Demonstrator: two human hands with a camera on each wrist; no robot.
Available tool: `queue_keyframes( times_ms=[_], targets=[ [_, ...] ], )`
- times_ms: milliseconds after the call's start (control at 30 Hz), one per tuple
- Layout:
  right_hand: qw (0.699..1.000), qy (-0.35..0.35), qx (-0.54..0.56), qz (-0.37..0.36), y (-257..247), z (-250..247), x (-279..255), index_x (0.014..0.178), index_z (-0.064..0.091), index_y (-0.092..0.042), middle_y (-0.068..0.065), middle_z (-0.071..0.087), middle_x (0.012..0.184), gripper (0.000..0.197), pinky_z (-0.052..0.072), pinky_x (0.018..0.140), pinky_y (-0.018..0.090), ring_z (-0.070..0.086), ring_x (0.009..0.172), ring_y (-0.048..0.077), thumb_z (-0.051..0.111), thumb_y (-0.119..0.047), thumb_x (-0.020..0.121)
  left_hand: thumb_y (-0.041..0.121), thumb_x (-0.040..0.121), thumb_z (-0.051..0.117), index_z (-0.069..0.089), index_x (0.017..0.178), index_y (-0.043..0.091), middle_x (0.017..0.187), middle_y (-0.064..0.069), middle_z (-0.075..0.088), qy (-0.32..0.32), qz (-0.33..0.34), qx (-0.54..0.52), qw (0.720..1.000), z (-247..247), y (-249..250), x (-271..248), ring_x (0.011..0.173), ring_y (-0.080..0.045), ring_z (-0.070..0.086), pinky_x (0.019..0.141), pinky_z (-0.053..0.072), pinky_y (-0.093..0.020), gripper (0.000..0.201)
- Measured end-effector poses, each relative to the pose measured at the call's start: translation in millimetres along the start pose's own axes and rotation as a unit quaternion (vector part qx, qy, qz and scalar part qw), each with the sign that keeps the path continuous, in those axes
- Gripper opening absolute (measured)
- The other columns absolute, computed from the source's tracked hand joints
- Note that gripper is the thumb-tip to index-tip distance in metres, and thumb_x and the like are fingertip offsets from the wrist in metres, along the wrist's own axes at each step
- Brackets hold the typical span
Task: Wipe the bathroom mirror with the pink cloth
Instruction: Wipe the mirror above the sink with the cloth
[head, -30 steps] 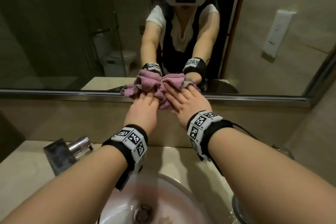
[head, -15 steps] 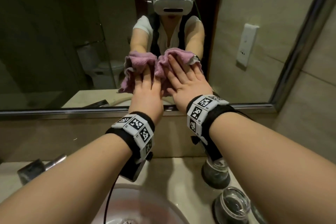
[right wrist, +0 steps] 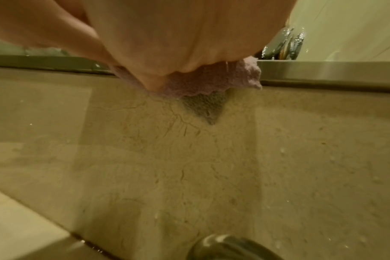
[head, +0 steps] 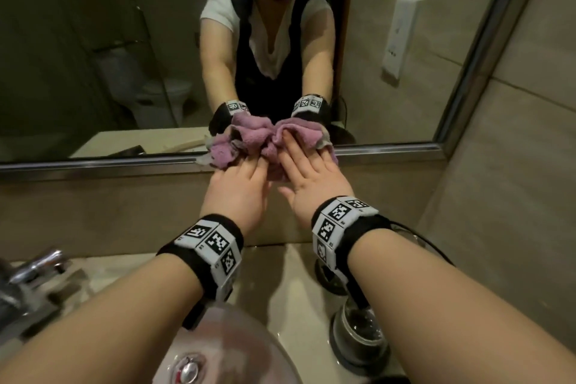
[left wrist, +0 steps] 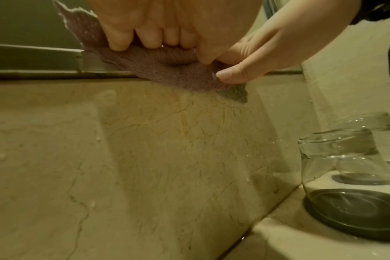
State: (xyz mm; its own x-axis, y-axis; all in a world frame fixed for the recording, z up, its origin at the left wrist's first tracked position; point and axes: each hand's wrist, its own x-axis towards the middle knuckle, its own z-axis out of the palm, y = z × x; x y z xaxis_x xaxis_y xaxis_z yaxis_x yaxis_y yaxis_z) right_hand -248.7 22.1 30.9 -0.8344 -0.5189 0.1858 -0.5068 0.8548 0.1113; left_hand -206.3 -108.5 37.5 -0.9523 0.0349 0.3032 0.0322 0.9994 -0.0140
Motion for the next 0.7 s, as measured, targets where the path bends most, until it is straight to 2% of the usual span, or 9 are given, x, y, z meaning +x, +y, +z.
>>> queue_keyframes(
  times_ms=[67, 233, 333, 433, 567, 700],
  targets=[
    [1.000, -0.007, -0.007, -0.003, 4, 0, -3, 0.148, -0.014, -0.022, -0.004, -0.029, 0.153, 0.069, -0.020, 0.111, 0.035, -0.021, 0.144, 0.020, 0.027, -0.045, 0.098, 0.032, 0.096, 0.038, 0.034, 0.142, 0.014, 0.143, -0.005, 0.046, -0.010, -0.006, 0.000, 1.000, 1, 5, -1, 0.118, -0.030, 0.053, 0.095, 0.040, -0.037, 0.050],
    [1.000, -0.014, -0.002, -0.005, 14, -6, -8, 0.149, -0.008, -0.022, -0.002, -0.024, 0.156, 0.064, -0.012, 0.116, 0.036, -0.017, 0.145, 0.019, 0.026, -0.043, 0.099, 0.038, 0.096, 0.035, 0.026, 0.145, 0.015, 0.147, -0.004, 0.038, -0.018, -0.011, 0.006, 1.000, 0, 16, -1, 0.130, -0.026, 0.041, 0.102, 0.035, -0.038, 0.055],
    [0.999, -0.012, 0.015, 0.036, 20, -17, -10, 0.149, -0.009, -0.020, 0.000, -0.024, 0.156, 0.063, -0.010, 0.117, 0.038, -0.017, 0.145, 0.021, 0.025, -0.040, 0.100, 0.044, 0.095, 0.035, 0.014, 0.149, 0.015, 0.156, -0.004, 0.022, -0.026, 0.006, 0.003, 1.000, -11, 27, 3, 0.141, -0.025, 0.024, 0.111, 0.027, -0.040, 0.064],
    [0.994, 0.045, 0.048, 0.092, 38, -47, -4, 0.147, -0.017, -0.018, 0.004, -0.026, 0.155, 0.067, -0.008, 0.117, 0.037, -0.020, 0.144, 0.022, 0.028, -0.036, 0.100, 0.043, 0.096, 0.034, 0.009, 0.150, 0.017, 0.159, -0.003, 0.010, 0.013, 0.037, -0.022, 0.999, -36, 45, 27, 0.146, -0.026, 0.012, 0.115, 0.021, -0.042, 0.065],
    [0.983, 0.117, 0.060, 0.125, 68, -90, -2, 0.147, -0.018, -0.019, 0.002, -0.027, 0.155, 0.068, -0.003, 0.117, 0.033, -0.021, 0.144, 0.018, 0.030, -0.031, 0.099, 0.035, 0.097, 0.035, 0.012, 0.150, 0.017, 0.159, -0.004, 0.011, 0.061, 0.065, -0.042, 0.995, -79, 71, 59, 0.145, -0.026, 0.013, 0.114, 0.021, -0.042, 0.060],
    [0.984, 0.113, 0.059, 0.126, 81, -90, -7, 0.147, -0.017, -0.020, 0.002, -0.028, 0.154, 0.069, -0.004, 0.118, 0.034, -0.022, 0.143, 0.017, 0.030, -0.034, 0.098, 0.027, 0.095, 0.039, 0.013, 0.150, 0.018, 0.159, -0.005, 0.011, 0.044, 0.082, 0.010, 0.996, -83, 79, 62, 0.142, -0.027, 0.021, 0.112, 0.024, -0.041, 0.061]
  ],
)
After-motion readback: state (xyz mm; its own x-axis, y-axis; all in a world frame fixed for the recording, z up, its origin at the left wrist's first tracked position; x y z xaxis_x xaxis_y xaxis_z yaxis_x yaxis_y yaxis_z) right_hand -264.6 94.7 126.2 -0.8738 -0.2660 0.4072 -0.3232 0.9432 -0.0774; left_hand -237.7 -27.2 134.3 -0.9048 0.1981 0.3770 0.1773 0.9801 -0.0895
